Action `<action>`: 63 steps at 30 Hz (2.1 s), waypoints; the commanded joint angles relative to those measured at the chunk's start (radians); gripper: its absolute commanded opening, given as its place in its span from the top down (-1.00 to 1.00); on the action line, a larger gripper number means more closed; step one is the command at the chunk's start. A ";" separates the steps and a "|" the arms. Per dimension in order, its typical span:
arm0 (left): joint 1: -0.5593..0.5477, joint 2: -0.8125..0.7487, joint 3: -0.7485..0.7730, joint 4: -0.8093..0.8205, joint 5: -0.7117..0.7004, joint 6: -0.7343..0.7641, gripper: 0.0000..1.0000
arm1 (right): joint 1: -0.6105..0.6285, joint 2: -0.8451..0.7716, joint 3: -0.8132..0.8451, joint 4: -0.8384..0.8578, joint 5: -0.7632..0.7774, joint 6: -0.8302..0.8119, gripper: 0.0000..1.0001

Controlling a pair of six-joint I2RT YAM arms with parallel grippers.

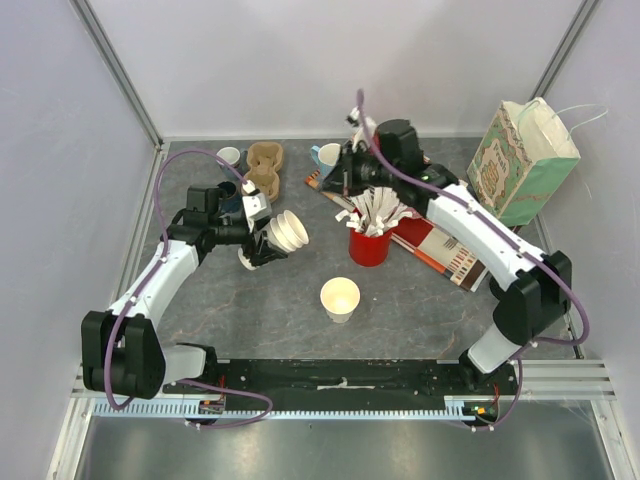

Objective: Pack the takeout coffee

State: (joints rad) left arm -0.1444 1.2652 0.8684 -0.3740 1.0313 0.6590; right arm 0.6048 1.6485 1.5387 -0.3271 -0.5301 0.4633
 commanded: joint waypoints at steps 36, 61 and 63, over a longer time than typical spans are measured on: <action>0.005 0.002 0.037 -0.026 0.053 0.010 0.04 | 0.106 0.116 0.092 -0.035 -0.055 -0.121 1.00; 0.005 0.007 0.023 -0.060 0.055 0.056 0.01 | -0.080 -0.025 0.169 -0.136 -0.033 -0.184 1.00; 0.005 0.008 0.021 -0.062 0.055 0.057 0.00 | -0.086 -0.033 0.170 -0.138 -0.025 -0.183 1.00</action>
State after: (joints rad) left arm -0.1780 1.2720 0.9180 -0.2821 1.0851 0.6518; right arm 0.6937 1.7473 1.6260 -0.4507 -0.7170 0.3161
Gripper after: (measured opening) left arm 0.797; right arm 0.030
